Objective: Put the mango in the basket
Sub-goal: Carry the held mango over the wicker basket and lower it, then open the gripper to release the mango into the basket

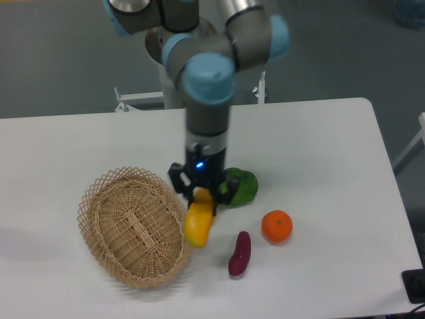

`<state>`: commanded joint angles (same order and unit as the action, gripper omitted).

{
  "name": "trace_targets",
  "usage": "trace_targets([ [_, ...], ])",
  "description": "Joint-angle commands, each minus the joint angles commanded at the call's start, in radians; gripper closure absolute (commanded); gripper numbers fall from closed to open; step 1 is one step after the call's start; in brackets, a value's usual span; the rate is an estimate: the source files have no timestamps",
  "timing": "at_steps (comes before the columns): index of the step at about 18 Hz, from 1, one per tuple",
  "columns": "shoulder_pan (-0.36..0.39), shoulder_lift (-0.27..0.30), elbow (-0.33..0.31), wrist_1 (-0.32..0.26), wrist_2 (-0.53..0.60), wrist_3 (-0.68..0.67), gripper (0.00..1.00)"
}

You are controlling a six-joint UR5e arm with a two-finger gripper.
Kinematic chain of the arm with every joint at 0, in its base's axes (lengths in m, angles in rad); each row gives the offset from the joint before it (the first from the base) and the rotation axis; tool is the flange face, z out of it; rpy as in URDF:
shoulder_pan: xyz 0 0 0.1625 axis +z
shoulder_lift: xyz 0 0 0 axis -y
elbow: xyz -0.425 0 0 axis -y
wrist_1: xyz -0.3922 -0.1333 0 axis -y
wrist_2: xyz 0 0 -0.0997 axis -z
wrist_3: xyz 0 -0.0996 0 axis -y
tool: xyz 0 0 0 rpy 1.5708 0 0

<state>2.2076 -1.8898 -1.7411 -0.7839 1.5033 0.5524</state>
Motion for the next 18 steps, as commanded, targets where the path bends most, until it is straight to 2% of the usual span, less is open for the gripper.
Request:
trace_targets([
  [7, -0.086, -0.072, 0.002, 0.003, 0.0, -0.092, 0.54],
  [18, -0.124, -0.114, -0.003, 0.009, 0.011, -0.037, 0.51],
])
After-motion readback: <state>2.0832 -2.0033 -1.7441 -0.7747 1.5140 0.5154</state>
